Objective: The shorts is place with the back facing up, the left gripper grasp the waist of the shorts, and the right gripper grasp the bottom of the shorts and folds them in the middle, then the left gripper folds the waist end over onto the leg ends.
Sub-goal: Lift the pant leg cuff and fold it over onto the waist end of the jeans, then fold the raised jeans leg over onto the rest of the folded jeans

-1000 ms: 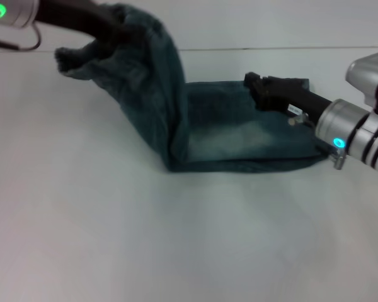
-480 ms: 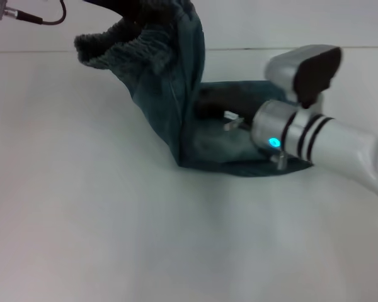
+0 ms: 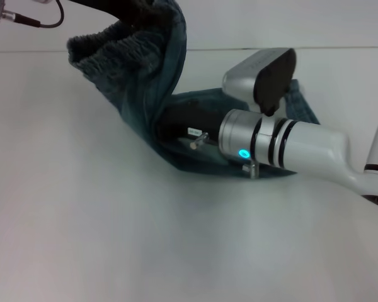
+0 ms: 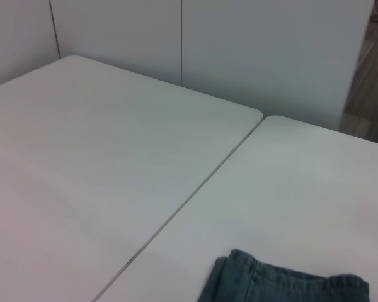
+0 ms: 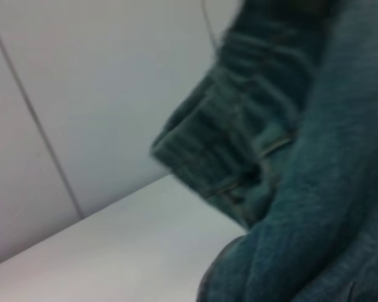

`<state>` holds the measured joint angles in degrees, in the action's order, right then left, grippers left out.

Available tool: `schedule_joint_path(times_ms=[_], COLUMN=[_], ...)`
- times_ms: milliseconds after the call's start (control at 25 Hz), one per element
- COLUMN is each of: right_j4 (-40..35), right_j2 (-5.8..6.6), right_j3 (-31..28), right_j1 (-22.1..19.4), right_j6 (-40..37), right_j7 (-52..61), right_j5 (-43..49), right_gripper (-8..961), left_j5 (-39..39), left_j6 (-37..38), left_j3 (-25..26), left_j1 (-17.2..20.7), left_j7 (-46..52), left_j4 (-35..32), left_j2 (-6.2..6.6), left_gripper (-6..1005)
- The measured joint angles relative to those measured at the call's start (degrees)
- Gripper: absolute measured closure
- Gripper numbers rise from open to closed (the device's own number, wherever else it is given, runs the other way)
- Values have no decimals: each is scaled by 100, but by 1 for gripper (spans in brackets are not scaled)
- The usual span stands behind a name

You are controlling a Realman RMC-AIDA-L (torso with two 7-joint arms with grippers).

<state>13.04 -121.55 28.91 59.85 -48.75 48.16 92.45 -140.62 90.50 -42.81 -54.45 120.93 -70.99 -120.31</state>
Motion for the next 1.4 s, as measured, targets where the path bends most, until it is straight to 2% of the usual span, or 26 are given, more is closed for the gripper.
schedule_joint_path(times_ms=[360,560,800,920,1160,1320,1400], right_j4=[411,425,79,-248,-1138,-1695,-1898], right_j2=[0,15,61,96,161,196,220], right_j3=[-1492,-1963,-2033,-2304,-3491,-4371,-4646], right_j1=[100,-19,-557,-914,-1503,-1701,-1791], right_j6=[243,349,256,217,-141,-602,-765], right_j7=[-27,-3,-51,-36,29,78,116], right_j5=[1960,2641,2696,2677,2667,2558,2230], right_gripper=[932,928,923,920,915,912,910], left_j5=[-1,-1,17,118,543,919,1086], left_j6=[-37,-81,-74,-42,-36,-157,-303], left_j3=[0,1,1,-33,-288,-410,-589], left_j1=[22,85,158,210,380,464,483], left_j7=[-25,-34,-92,-111,-144,-333,-428], left_j4=[34,41,41,42,129,328,578], left_j2=[0,-6,-72,-107,-139,-318,-365], left_gripper=[867,870,871,871,872,873,873])
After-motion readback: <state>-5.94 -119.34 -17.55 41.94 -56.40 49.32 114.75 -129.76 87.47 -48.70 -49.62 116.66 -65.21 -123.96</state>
